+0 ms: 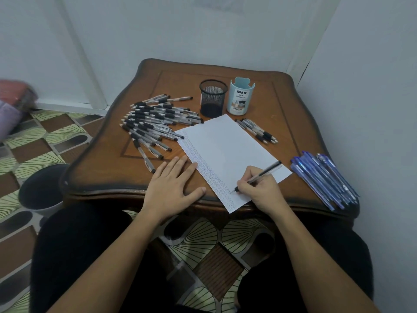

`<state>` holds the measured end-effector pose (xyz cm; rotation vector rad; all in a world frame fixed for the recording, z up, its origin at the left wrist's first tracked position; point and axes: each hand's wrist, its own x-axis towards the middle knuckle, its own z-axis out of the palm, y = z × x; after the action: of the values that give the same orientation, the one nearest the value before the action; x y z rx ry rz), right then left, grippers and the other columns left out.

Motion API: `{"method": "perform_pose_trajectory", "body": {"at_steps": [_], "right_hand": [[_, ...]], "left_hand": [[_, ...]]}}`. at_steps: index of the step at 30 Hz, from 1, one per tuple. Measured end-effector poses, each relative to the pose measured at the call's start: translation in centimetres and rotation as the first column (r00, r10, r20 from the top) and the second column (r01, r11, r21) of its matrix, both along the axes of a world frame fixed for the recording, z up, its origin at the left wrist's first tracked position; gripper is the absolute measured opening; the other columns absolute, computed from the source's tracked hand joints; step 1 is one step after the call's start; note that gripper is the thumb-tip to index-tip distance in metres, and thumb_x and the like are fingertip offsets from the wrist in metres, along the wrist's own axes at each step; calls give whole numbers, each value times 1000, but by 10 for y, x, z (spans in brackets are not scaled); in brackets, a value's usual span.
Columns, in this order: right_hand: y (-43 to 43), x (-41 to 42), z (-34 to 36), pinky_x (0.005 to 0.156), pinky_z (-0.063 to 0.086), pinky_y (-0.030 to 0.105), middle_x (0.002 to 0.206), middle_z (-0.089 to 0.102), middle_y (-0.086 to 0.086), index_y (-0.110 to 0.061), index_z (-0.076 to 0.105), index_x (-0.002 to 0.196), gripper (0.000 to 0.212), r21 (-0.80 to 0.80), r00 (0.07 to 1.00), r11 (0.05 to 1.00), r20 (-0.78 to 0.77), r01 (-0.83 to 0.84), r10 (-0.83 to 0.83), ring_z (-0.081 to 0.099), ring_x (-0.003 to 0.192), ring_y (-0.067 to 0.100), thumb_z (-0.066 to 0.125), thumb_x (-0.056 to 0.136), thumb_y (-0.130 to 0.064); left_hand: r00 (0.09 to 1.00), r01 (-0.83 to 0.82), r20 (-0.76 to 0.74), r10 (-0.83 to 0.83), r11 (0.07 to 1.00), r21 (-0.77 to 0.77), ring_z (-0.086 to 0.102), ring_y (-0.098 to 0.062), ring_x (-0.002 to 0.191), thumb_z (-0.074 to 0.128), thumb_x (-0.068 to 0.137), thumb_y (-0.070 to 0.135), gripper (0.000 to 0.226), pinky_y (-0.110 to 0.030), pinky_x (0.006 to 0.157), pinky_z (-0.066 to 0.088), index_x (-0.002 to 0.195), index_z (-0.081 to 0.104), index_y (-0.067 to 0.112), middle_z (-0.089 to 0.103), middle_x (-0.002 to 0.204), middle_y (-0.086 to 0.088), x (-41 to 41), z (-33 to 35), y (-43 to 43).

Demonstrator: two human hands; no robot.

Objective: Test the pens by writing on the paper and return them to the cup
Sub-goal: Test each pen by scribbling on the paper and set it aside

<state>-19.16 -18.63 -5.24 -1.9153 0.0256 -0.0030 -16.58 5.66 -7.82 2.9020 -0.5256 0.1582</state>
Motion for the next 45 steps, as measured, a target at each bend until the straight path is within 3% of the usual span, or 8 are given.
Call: {"method": "perform_pose_trajectory", "body": {"at_steps": [13, 18, 22, 26, 31, 37, 43, 45], "right_hand": [[-3, 2, -6, 57, 31, 29, 70, 56, 24, 1, 53, 68, 24, -53, 999, 998, 10, -36, 37, 46, 64, 14, 67, 80, -14], [-4, 4, -7, 57, 30, 28, 59, 47, 6, -9, 49, 61, 29, -64, 999, 997, 1, -42, 42, 43, 61, 11, 66, 83, -4], [-4, 4, -7, 60, 33, 31, 69, 58, 21, -8, 51, 63, 22, -26, 999, 999, 0, -42, 42, 50, 67, 19, 65, 79, -14], [-3, 3, -7, 56, 30, 28, 63, 51, 16, -5, 50, 63, 25, -22, 1000, 1000, 15, -11, 11, 45, 63, 11, 66, 82, -9], [-3, 4, -8, 58, 30, 29, 66, 53, 23, -10, 49, 61, 22, -7, 999, 1000, 23, -25, 25, 46, 65, 16, 62, 75, -20], [-3, 4, -11, 59, 30, 31, 64, 52, 12, -14, 49, 59, 22, 20, 1000, 1000, 22, -23, 22, 46, 66, 18, 62, 75, -20], [-2, 3, -14, 59, 30, 30, 65, 52, 21, -11, 49, 61, 22, 11, 999, 999, 31, -38, 37, 47, 65, 18, 63, 76, -20], [-1, 3, -14, 57, 28, 29, 62, 47, 15, -7, 48, 63, 24, -11, 998, 999, 33, -53, 53, 43, 63, 14, 63, 76, -21]], "left_hand": [[1000, -12, 16, 13, 1000, -10, 16, -14, 148, 13, 83, 79, 83, -34, 119, 3, 150, 33, 35, 23, 160, 4, 0, -1, 0], [1000, -15, 20, 15, 1000, -17, 18, -14, 148, 14, 83, 79, 82, -34, 119, 5, 149, 34, 35, 25, 159, 4, 0, -1, 0], [1000, -15, 20, 15, 1000, -20, 18, -14, 148, 12, 82, 80, 83, -35, 119, 5, 149, 34, 35, 25, 159, 4, -1, 0, -1], [1000, -14, 24, 14, 1000, -13, 19, -15, 148, 12, 83, 80, 83, -36, 119, 7, 149, 35, 35, 26, 159, 4, -1, -1, -1], [1000, -15, 22, 16, 1000, -15, 17, -14, 148, 8, 81, 81, 86, -35, 119, 5, 149, 34, 35, 25, 159, 4, -1, 0, -1], [1000, -15, 19, 16, 1000, -22, 18, -14, 148, 9, 82, 81, 85, -36, 120, 6, 149, 35, 35, 25, 159, 4, -1, 0, -1], [1000, -18, 12, 18, 1000, -9, 15, -13, 148, 8, 81, 80, 86, -35, 120, 4, 150, 31, 35, 22, 160, 5, -1, 0, -1], [1000, -17, 10, 17, 1000, -11, 15, -13, 148, 8, 81, 81, 86, -35, 120, 4, 150, 31, 35, 21, 160, 5, -1, 0, -1]]}}
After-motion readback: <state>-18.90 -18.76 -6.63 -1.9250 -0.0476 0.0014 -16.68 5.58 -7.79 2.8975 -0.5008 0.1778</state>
